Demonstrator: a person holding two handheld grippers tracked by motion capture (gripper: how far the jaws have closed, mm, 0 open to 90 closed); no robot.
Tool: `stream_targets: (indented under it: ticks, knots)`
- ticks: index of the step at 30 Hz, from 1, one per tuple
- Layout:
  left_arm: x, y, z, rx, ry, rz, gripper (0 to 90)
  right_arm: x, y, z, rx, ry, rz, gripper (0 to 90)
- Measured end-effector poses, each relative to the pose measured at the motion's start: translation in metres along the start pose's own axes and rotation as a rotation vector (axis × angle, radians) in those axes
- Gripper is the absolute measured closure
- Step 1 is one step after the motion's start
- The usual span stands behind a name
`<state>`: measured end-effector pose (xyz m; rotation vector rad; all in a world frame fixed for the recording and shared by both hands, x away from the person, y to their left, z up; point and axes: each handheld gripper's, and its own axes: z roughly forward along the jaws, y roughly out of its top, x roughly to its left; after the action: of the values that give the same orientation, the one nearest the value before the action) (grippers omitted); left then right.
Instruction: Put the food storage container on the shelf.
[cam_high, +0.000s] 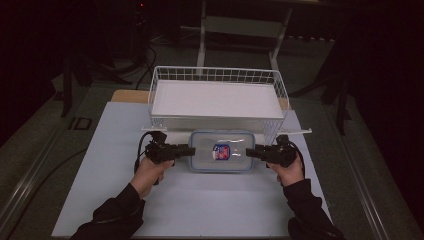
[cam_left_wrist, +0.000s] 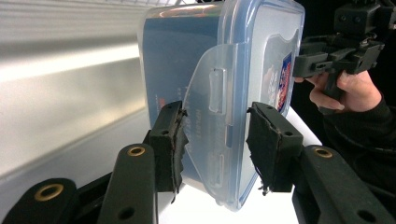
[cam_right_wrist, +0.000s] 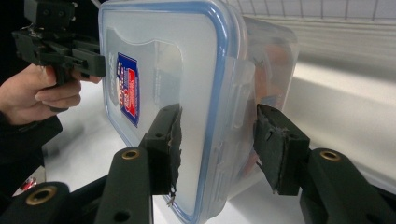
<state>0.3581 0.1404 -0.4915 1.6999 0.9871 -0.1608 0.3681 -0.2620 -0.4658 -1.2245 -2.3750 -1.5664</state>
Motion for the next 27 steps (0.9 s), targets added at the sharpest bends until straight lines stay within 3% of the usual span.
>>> stream_targets:
  ticks: [11, 18, 27]
  knots:
    - [0.011, 0.007, 0.012, -0.022, 0.063, 0.023, 54.4, -0.018, 0.006, 0.015, -0.031, -0.018, -0.013, 52.2]
    - [0.015, 0.008, 0.02, -0.056, 0.098, 0.031, 53.8, -0.027, 0.006, 0.021, -0.088, -0.04, -0.016, 51.1]
    - [0.021, 0.009, 0.025, -0.09, 0.118, 0.041, 52.9, -0.034, 0.004, 0.028, -0.108, -0.045, -0.009, 50.8]
